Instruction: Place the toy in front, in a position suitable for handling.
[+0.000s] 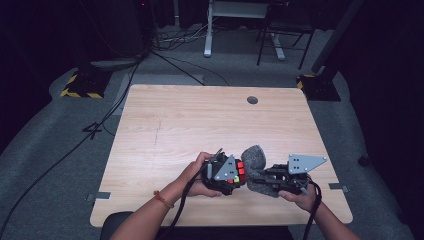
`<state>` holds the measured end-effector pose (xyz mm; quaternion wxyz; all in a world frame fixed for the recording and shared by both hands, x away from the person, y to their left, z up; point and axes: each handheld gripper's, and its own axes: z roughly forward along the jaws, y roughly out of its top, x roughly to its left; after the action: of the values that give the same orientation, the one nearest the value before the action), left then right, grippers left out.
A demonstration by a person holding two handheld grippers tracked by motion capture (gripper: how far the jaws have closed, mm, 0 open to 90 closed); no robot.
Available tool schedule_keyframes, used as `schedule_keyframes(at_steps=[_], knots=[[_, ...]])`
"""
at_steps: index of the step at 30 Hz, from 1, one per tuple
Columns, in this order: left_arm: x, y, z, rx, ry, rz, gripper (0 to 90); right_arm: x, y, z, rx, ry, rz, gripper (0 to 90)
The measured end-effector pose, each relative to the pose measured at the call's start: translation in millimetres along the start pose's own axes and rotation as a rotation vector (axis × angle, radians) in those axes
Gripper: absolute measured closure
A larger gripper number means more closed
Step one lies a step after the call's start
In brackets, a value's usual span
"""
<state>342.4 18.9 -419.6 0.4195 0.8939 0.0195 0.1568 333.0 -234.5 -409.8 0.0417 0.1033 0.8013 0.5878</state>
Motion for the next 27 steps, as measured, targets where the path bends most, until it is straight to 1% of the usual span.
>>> schedule_keyframes(at_steps=[2, 3, 5, 6, 7, 8, 10, 11, 12, 14, 15, 17, 18, 19, 22, 25, 27], knots=[[0.7, -0.3, -0.2, -0.002, 0.002, -0.008, 33.2, 2.9, 2.0, 0.7, 0.011, -0.007, -0.016, 78.9], [2.0, -0.6, -1.5, -0.009, 0.008, -0.014, 33.2, 2.1, 1.7, 0.3, 0.009, -0.013, -0.012, 78.9], [4.8, -1.8, -4.9, -0.028, 0.009, -0.028, 33.3, -2.5, -0.5, -1.2, 0.011, -0.027, 0.013, 78.9], [6.7, -2.3, -8.2, -0.049, 0.011, -0.040, 33.3, -4.4, -1.9, -1.3, 0.019, -0.036, 0.020, 78.9], [8.2, -2.5, -11.0, -0.066, 0.007, -0.050, 33.3, -8.0, -5.1, -0.6, 0.040, -0.058, 0.031, 78.9], [8.9, -2.5, -13.0, -0.075, 0.003, -0.058, 33.2, -11.0, -8.6, 0.1, 0.056, -0.068, 0.043, 79.0], [9.8, -3.1, -16.5, -0.097, 0.003, -0.065, 33.2, -16.4, -14.1, 0.8, 0.067, -0.077, 0.067, 78.9], [9.7, -3.3, -16.6, -0.098, -0.001, -0.066, 33.2, -19.1, -15.8, 0.3, 0.057, -0.067, 0.083, 79.0], [8.9, -3.2, -16.0, -0.092, 0.000, -0.061, 33.2, -20.0, -15.3, -0.8, 0.036, -0.051, 0.089, 79.0], [6.7, -2.0, -12.5, -0.077, -0.007, -0.044, 33.2, -17.2, -11.4, -0.3, 0.022, -0.040, 0.073, 79.0], [5.8, -1.5, -10.8, -0.070, -0.012, -0.038, 33.1, -13.1, -8.2, 1.4, 0.015, -0.027, 0.057, 79.1], [4.0, -1.0, -7.0, -0.045, -0.017, -0.024, 32.6, -6.1, -3.7, 4.5, 0.027, -0.028, 0.021, 79.1], [3.6, -1.2, -6.0, -0.042, -0.020, -0.023, 32.6, -3.2, -1.6, 5.1, 0.022, -0.021, 0.013, 79.1], [2.6, -1.2, -4.1, -0.035, -0.024, -0.022, 32.5, -2.4, -0.7, 5.2, 0.015, -0.012, 0.012, 79.1], [-1.7, 0.3, 2.9, 0.001, -0.027, -0.001, 32.6, 1.4, 2.7, 6.9, 0.007, 0.005, -0.001, 79.1], [-4.7, 1.1, 8.4, 0.035, -0.023, 0.016, 32.9, 4.7, 4.4, 9.3, 0.015, 0.012, -0.014, 79.1], [-3.1, 0.5, 8.1, 0.029, -0.021, 0.004, 33.1, 5.1, 4.5, 9.3, 0.020, 0.006, -0.014, 79.0]])
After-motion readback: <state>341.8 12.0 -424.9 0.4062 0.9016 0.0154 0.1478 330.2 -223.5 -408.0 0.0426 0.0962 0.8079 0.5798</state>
